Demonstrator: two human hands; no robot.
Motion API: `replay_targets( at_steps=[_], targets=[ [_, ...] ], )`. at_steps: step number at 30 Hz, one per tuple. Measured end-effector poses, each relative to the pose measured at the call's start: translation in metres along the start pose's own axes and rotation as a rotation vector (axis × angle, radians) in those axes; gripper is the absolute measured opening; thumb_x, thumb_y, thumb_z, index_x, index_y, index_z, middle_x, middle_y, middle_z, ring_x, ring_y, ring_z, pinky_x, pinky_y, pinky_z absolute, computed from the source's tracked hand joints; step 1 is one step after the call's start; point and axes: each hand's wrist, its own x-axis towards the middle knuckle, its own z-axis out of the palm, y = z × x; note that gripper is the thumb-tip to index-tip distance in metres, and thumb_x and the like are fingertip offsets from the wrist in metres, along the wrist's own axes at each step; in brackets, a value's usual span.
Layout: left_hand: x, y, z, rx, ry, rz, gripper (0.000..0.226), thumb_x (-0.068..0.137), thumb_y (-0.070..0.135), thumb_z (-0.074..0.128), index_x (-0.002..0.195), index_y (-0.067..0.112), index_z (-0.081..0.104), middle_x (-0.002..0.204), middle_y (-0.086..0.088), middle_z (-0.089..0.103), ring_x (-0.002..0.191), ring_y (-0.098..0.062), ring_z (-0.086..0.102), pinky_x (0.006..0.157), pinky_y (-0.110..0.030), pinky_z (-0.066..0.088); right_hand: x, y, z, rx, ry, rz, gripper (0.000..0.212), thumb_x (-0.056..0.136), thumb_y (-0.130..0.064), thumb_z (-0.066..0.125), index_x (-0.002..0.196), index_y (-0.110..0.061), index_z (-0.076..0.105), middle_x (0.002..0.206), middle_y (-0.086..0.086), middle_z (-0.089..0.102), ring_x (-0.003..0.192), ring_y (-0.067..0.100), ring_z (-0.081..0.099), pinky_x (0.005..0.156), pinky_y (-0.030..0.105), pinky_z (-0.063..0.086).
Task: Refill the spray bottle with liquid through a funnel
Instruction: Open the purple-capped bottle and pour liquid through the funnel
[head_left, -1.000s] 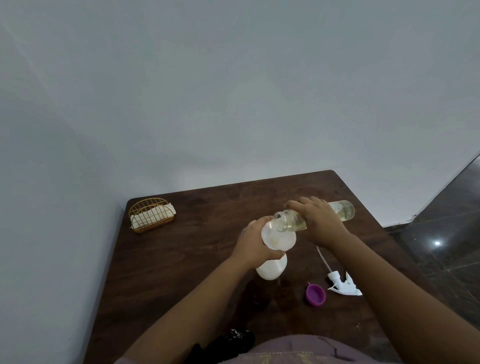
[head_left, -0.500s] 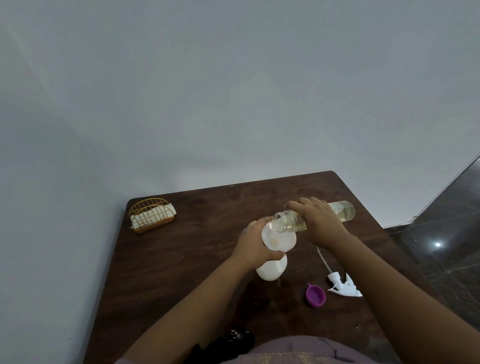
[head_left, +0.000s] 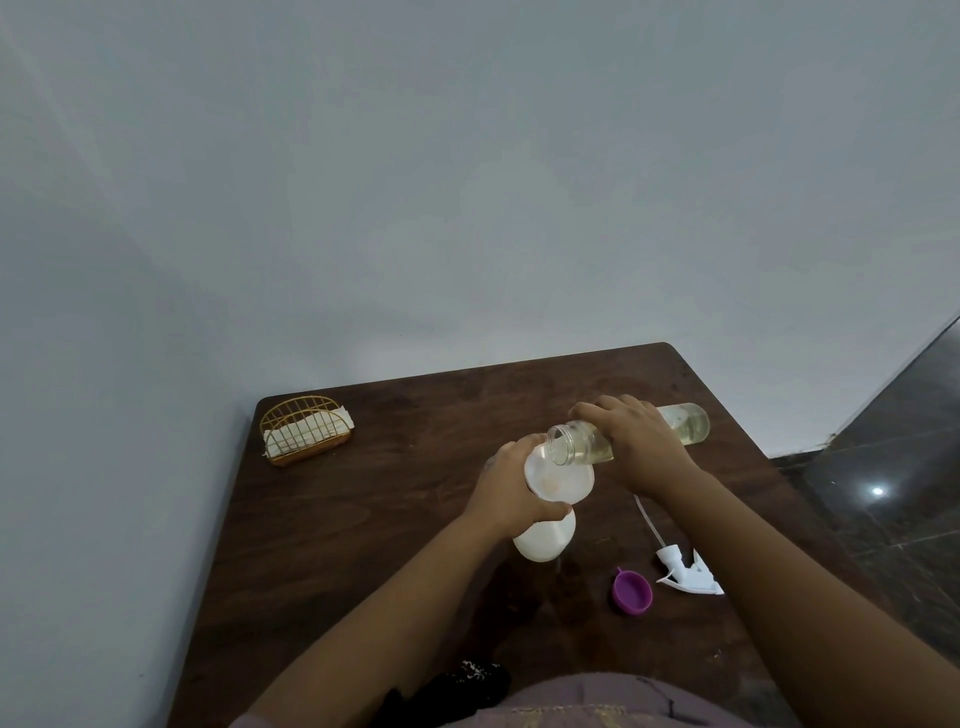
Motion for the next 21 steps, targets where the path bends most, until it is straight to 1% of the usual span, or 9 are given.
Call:
replay_targets(
  at_steps=[3,7,10,17,21],
  targets=[
    [-0.0005,0.0,-0.0003,0.0,-0.002,-0.004,0.082,0.062,0.041,0.086,0.134,0.033,0.048,0.127,0.008,0.058,0.113,-0.014,0.054,0.095,-0.039,0.052,0.0002,-0.0003,-0.0001,-0.001,-0.004,0.003,0.04,0.081,-0.012,0.065,0.114,-0.032,0.055,0.101,-0.008,0.059,0.093,0.017,0.05,0.088,0.034,0.041],
    [-0.0004,-0.0001,-0.0001,0.003,-0.006,-0.013,0.082,0.061,0.043,0.085,0.134,0.033,0.048,0.126,0.008,0.058,0.112,-0.014,0.054,0.095,-0.041,0.052,0.0001,0.0001,0.0002,-0.004,-0.008,0.007,0.041,0.08,-0.013,0.066,0.114,-0.033,0.055,0.1,-0.009,0.058,0.093,0.017,0.05,0.085,0.031,0.037],
    [-0.0001,-0.0001,0.0001,0.007,-0.003,-0.007,0.082,0.061,0.043,0.085,0.133,0.033,0.048,0.126,0.008,0.058,0.112,-0.013,0.054,0.095,-0.042,0.052,0.0003,0.0018,0.0021,-0.011,-0.01,0.01,0.041,0.079,-0.015,0.068,0.112,-0.035,0.054,0.1,-0.009,0.059,0.092,0.017,0.051,0.084,0.031,0.038],
    [-0.0006,-0.0001,-0.0001,0.009,-0.003,-0.005,0.081,0.063,0.04,0.086,0.134,0.032,0.048,0.127,0.007,0.058,0.112,-0.013,0.054,0.095,-0.039,0.051,-0.0021,0.0015,0.003,-0.015,-0.009,0.014,0.041,0.079,-0.014,0.067,0.113,-0.032,0.055,0.099,-0.008,0.058,0.092,0.018,0.051,0.085,0.032,0.038],
    [-0.0012,0.0006,-0.0005,0.005,-0.004,-0.011,0.083,0.063,0.04,0.087,0.135,0.031,0.048,0.127,0.007,0.058,0.112,-0.013,0.054,0.095,-0.039,0.051,-0.0031,0.0016,0.0029,-0.018,-0.002,0.01,0.041,0.078,-0.016,0.069,0.113,-0.032,0.056,0.098,-0.007,0.059,0.091,0.019,0.051,0.083,0.032,0.038]
  ],
)
